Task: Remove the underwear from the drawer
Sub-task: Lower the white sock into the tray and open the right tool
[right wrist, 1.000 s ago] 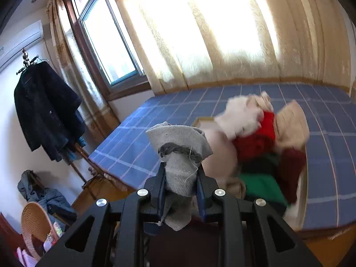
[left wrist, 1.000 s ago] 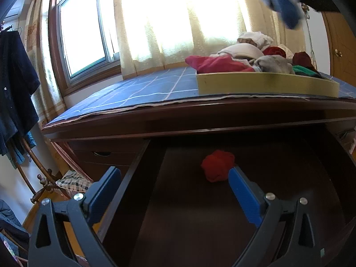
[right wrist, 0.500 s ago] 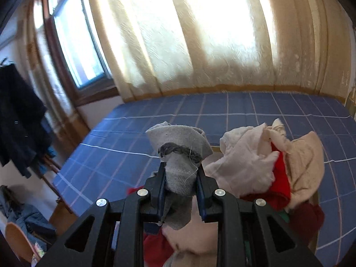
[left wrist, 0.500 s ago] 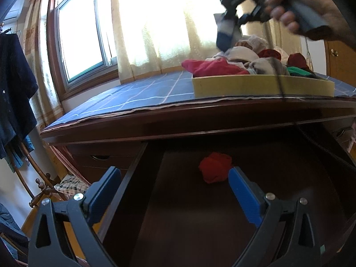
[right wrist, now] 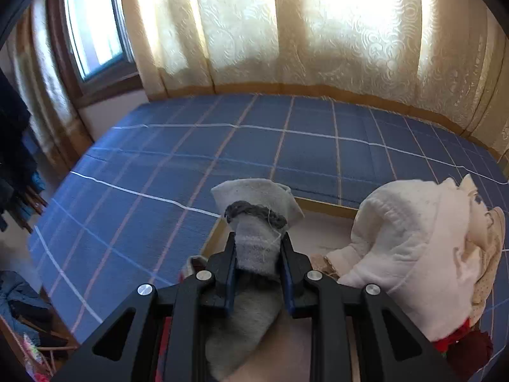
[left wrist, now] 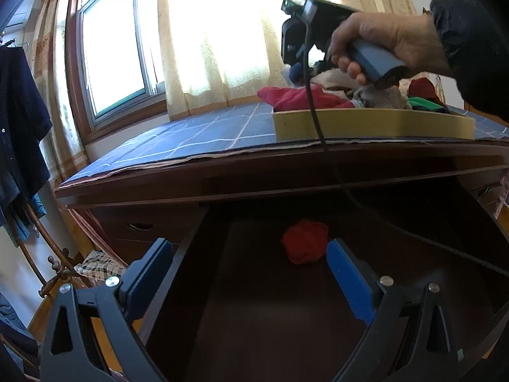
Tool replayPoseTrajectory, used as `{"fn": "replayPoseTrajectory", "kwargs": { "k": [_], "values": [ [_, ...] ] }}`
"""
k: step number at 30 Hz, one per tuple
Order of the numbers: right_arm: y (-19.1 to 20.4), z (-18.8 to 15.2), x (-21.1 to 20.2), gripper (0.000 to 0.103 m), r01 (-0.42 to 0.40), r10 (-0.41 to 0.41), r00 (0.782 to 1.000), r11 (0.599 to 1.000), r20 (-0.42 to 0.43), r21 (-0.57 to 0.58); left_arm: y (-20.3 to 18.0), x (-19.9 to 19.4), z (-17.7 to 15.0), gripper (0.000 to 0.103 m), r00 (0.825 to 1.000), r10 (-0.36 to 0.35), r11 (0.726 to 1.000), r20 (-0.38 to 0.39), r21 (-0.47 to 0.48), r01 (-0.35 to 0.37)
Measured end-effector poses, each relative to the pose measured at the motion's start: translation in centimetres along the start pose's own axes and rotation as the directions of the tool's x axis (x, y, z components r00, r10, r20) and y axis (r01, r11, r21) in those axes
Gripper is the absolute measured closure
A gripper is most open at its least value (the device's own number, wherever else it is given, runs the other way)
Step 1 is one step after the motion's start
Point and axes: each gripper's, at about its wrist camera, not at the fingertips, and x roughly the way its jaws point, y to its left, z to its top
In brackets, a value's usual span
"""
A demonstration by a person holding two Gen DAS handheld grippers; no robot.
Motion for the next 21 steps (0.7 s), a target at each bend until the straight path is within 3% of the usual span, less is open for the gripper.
{"fn": "replayPoseTrajectory", "kwargs": {
  "k": [8,12,16,19,21],
  "values": [
    [-0.4,-0.3,2.8,0.077,0.037,-0.035,0.998,0.999,-0.058,0.026,0.1,0.3,0.2,0.004,1.000,0.000,1.000,-0.018,-0.012,0.000],
    [0.0,-0.4,3.1,0.070,0.045,-0.045,0.997,0.999,-0.069,0.004,0.0,0.3,0.3,0.004,1.000,-0.001,1.000,-0.022,-0.007,0.000],
    [-0.3,-0.7,1.7,0.065,-0.003,0.004,0.999,1.000,-0.036,0.014,0.0,0.3,0.3,0.004,1.000,-0.005,1.000,-0.022,-0.012,0.004],
    [-1.6,-1.1,-0.5,0.054,-0.110,0.108,0.994,0.990,0.030,0.092,0.0,0.5,0.3,0.004,1.000,-0.002,1.000,-0.021,-0.010,0.001],
    [-2.4,-1.6,-1.9,0.052,-0.163,0.155,0.986,0.978,0.068,0.129,0.0,0.5,0.3,0.004,1.000,0.001,1.000,-0.020,-0.011,-0.002]
  ]
}}
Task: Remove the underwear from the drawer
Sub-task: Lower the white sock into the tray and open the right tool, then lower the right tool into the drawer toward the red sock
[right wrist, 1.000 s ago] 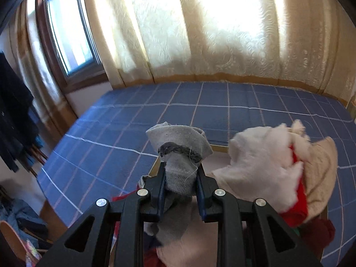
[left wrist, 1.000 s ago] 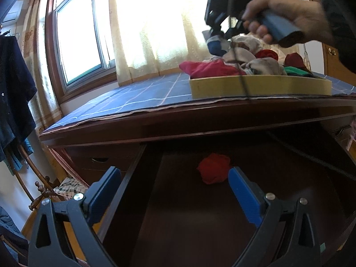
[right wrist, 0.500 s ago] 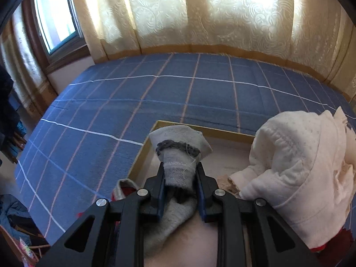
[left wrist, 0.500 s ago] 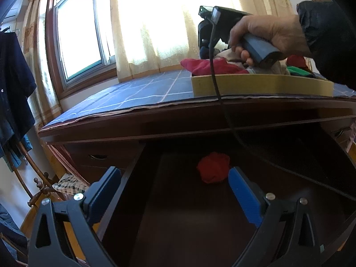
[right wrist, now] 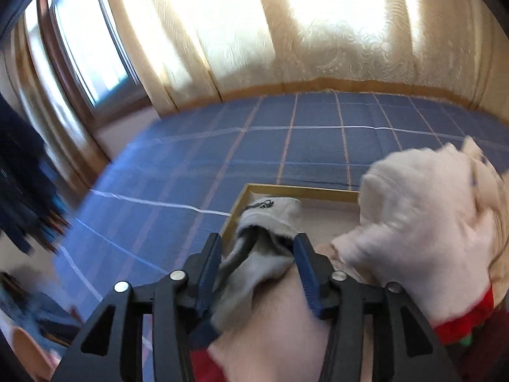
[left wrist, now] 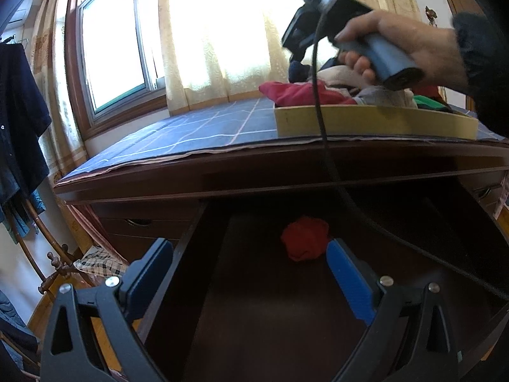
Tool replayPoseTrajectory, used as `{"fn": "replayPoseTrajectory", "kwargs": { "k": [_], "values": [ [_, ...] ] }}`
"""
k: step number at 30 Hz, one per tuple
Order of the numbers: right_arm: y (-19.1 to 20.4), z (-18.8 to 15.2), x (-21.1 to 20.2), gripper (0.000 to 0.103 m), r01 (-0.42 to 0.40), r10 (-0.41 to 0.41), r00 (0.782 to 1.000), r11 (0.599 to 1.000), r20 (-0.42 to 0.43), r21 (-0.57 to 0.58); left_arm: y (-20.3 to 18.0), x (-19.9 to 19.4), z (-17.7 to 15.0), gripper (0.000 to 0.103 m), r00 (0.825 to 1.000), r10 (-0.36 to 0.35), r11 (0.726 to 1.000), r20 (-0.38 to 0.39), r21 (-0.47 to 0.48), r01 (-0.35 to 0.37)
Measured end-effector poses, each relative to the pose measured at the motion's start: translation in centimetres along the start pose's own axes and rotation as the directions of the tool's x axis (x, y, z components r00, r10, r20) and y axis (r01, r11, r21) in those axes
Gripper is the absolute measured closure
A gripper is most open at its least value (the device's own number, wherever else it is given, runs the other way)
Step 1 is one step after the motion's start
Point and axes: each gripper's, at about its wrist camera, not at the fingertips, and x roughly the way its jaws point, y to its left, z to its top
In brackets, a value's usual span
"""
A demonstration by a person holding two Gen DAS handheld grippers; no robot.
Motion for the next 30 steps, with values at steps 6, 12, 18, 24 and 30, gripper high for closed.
{"fn": "replayPoseTrajectory", "kwargs": {
  "k": [6,12,18,24,30],
  "values": [
    [-0.7,-1.5,-5.5,0.052,-0.065,0.067,0.990,0.998,0.124,-0.019,-0.1,0.0,-0.1,0.004,1.000,0.003,1.000,-0.001,0.003,-0.003],
    [-1.3,-5.2,-11.5,0.041,-0.043,0.061,0.973,0.996,0.225,-0.082,-0.5,-0.1,-0.2,0.004,1.000,0.020,1.000,-0.002,0.012,-0.020],
    [-2.0,-10.4,-16.2,0.040,-0.028,0.067,0.952,0.991,0.298,-0.131,-0.5,0.0,-0.2,0.004,1.000,0.024,1.000,-0.007,0.014,-0.024],
    [-3.2,-15.9,-19.2,0.039,-0.056,0.095,0.943,0.990,0.320,-0.127,-0.4,-0.3,-0.3,0.004,1.000,0.017,1.000,0.012,0.012,-0.017],
    [-3.4,-21.8,-19.6,0.029,-0.021,0.068,0.957,0.986,0.281,-0.168,0.1,-0.6,-0.5,0.004,0.999,-0.004,1.000,0.032,-0.009,0.004]
  ]
}}
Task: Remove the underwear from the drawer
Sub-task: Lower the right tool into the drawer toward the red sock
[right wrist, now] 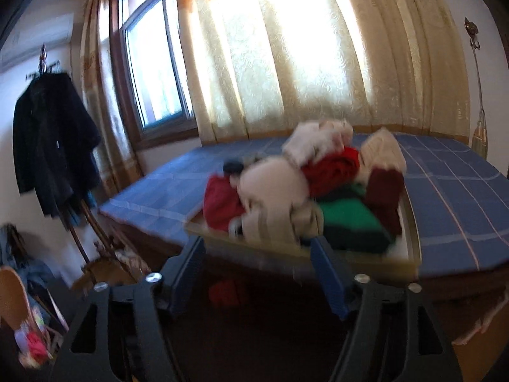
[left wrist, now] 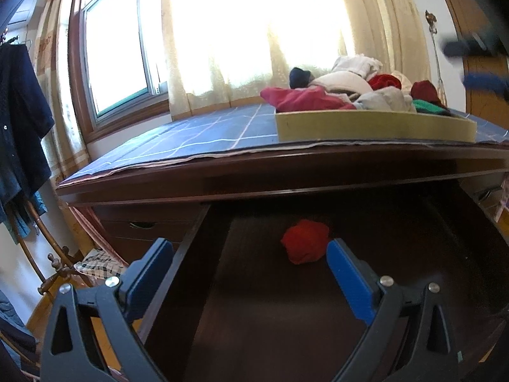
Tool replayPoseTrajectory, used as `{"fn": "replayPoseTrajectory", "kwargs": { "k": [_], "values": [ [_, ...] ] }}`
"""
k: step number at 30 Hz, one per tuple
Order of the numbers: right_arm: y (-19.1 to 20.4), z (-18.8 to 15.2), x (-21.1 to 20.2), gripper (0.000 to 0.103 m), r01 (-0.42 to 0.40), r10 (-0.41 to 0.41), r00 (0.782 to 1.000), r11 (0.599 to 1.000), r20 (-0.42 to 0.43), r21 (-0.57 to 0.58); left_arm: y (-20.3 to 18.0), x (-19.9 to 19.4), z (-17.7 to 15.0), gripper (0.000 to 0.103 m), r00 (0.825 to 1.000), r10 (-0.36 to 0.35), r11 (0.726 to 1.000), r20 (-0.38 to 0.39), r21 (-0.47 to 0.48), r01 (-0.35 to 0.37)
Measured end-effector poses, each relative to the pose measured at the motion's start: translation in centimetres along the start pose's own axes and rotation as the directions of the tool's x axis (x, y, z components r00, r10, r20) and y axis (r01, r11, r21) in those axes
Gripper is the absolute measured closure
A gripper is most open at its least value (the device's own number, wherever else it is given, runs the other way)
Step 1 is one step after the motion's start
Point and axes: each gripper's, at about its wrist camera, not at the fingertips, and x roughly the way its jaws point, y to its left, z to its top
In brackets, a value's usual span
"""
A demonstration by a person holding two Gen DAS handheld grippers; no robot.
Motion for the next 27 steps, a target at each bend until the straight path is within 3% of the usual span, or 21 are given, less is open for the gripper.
{"fn": "replayPoseTrajectory", "kwargs": {
  "k": [5,11,21,27],
  "values": [
    [-0.3,-5.0,1.2,0.029,-0.012,0.014,0.990,1.000,-0.138,0.018,0.4,0.1,0.1,0.004,1.000,-0.014,1.000,-0.010,-0.025,0.014],
    [-0.7,-8.1,4.3,0.029,-0.058,0.088,0.955,0.992,-0.284,0.114,0.8,0.3,0.3,0.003,0.999,-0.022,0.998,-0.029,-0.056,0.021],
    [-1.7,-13.2,5.1,0.029,-0.012,0.093,0.921,0.977,-0.378,0.212,0.7,0.2,0.1,0.003,1.000,-0.019,0.998,-0.019,-0.054,0.018],
    [-2.2,-14.6,4.0,0.029,-0.026,0.122,0.921,0.967,-0.370,0.255,2.8,0.5,0.5,0.003,0.998,-0.012,0.991,-0.056,-0.136,0.004]
  ]
}}
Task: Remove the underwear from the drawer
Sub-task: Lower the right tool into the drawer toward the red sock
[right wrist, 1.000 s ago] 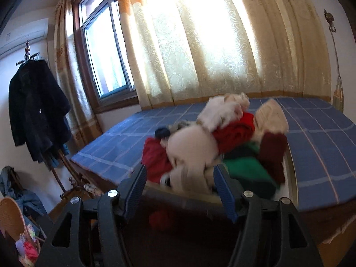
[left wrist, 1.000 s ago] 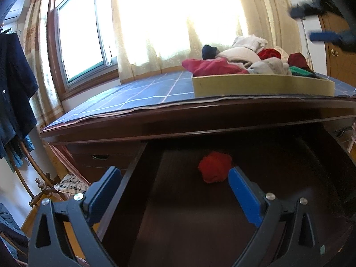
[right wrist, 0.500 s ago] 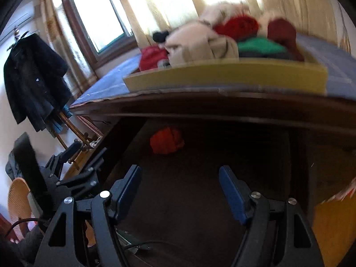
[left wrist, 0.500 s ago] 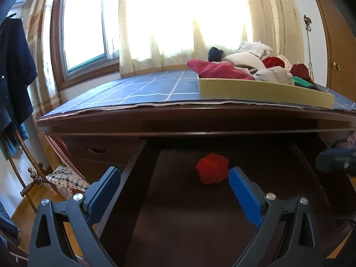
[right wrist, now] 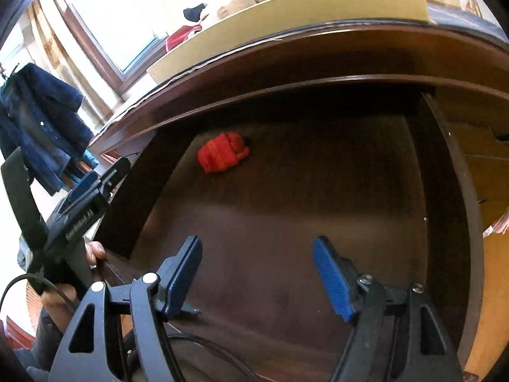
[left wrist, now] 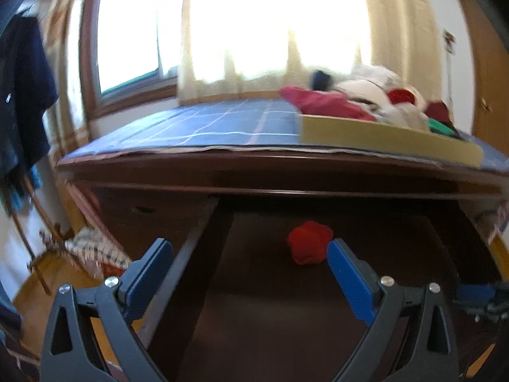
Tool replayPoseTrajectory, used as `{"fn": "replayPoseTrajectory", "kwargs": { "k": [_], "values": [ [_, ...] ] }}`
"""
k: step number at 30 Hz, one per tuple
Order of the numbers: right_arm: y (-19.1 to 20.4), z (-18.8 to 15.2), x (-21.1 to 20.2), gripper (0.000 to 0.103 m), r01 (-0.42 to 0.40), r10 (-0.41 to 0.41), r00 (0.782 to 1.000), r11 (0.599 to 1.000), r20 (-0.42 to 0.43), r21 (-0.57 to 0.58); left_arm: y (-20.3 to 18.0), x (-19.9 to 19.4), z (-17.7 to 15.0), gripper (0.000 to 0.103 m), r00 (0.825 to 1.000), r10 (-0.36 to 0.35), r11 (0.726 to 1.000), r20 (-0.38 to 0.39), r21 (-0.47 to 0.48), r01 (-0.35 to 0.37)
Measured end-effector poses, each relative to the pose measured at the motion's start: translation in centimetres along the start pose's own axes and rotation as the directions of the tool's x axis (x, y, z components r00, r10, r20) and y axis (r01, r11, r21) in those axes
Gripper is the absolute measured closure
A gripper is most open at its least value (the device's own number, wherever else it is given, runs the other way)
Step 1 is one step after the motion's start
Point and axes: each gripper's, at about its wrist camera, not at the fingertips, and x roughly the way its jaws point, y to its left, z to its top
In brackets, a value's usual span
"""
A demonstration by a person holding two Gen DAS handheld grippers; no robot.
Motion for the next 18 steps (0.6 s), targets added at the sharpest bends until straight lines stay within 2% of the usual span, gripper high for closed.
{"fn": "replayPoseTrajectory", "kwargs": {
  "k": [4,9,15,18],
  "values": [
    [-0.6,0.2,-0.1,0.029,-0.028,0.028,1.000,0.999,0.007,0.030,3.1,0.0,0.7,0.003,0.998,0.069,0.995,-0.009,-0.068,-0.069],
    [-0.4,0.5,-0.1,0.029,-0.037,0.037,0.999,0.999,0.001,0.029,4.3,-0.3,1.4,0.003,0.992,0.125,0.989,0.006,-0.077,-0.124],
    [1.2,2.6,-0.7,0.029,-0.019,0.020,1.000,0.998,0.015,-0.058,2.9,1.0,0.0,0.003,0.994,0.100,0.994,-0.042,-0.038,-0.102],
    [2.2,4.3,-0.5,0.029,-0.017,0.017,1.000,0.993,0.002,-0.114,2.2,0.6,-0.2,0.002,0.994,0.106,0.994,-0.008,0.011,-0.106]
  ]
}}
